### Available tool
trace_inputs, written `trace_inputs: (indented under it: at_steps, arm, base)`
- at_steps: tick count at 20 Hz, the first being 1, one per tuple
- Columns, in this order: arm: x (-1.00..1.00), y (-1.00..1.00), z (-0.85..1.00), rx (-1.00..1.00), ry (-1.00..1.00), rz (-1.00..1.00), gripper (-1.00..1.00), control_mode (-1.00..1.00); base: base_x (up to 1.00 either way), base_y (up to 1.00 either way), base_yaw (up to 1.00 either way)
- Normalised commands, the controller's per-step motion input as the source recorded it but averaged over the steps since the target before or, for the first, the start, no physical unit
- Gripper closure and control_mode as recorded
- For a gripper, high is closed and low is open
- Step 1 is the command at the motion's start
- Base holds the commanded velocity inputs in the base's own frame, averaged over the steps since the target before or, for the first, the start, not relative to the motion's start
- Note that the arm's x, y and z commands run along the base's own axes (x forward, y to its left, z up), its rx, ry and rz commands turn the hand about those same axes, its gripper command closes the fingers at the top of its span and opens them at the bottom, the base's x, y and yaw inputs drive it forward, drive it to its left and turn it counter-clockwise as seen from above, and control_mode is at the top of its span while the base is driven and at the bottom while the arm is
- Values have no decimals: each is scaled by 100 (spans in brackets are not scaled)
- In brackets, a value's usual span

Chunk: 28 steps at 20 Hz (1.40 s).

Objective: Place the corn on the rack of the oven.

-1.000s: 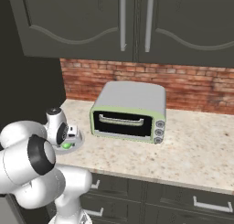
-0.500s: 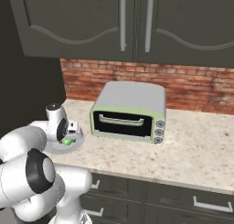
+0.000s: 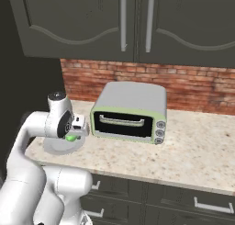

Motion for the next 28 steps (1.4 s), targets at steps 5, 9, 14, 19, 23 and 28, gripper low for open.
trace_inputs:
  at_steps: [5,9,14,19,23,28]
  arm:
    - [-99,-40,99,0,0,-27,100,-100]
    - [-90,-11,57,0,-10,-12,100,-100]
    - [-54,4,68,-1,-14,0,100,-100]
    - [-30,0,-8,0,4,2,100,-100]
    - [-34,1,-14,-1,8,6,100,-100]
    - [-32,14,0,0,-1,8,100,-100]
  base:
    - [0,0,0]
    - [0,0,0]
    - [0,0,0]
    - [0,0,0]
    - [0,0,0]
    - [0,0,0]
